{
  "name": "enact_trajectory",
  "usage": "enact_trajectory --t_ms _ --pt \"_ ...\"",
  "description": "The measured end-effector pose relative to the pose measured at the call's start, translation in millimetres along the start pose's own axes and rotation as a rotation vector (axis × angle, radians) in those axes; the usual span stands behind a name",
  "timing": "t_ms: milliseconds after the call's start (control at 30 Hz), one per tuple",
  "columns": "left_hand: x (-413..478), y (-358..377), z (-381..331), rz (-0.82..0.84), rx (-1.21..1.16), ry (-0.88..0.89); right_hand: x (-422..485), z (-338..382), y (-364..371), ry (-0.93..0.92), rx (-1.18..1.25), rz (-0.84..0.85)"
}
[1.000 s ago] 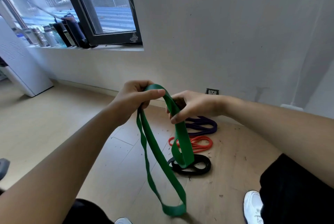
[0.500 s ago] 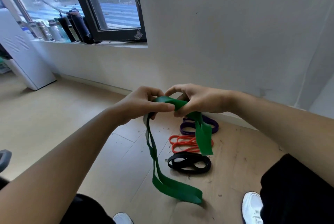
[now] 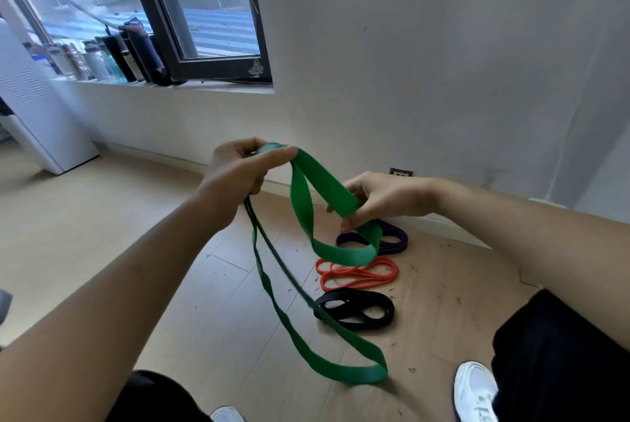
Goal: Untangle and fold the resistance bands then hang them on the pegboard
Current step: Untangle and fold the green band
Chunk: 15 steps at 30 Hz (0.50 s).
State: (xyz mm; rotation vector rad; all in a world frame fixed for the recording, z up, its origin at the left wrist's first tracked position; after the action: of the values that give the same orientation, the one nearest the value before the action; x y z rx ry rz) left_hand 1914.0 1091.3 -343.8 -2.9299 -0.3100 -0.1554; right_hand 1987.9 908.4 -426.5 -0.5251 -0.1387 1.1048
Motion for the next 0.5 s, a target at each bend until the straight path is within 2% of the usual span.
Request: enact_trajectory --t_ms 100,200,400,500 --pt "4 -19 1 -0.127 -0.064 -0.021 -3 -12 -10 0.048 -0.128 0.006" --pt "5 -29 7 -0.151 -0.056 -0.051 -8 -26 -26 0.104 -0.179 0.008" --pt "6 -50 28 -0.112 0.006 -0.120 -22 -26 -64 0.051 0.162 -0.138" --pt "7 -48 36 -0.027 0.023 -0.139 -31 -26 -80 0.042 0.310 -0.233"
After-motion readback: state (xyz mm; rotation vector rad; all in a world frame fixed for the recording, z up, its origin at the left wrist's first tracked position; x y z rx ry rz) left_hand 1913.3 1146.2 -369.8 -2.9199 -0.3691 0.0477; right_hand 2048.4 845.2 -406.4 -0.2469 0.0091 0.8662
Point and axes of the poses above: each hand's wrist, its own x-axis towards the middle knuckle, its own y-axis out of the palm, z = x × y, the point moved 8 cm from there along x, towards the middle knuckle, and after that the axes turned 4 degrees about -y, right-handed, at the moved point
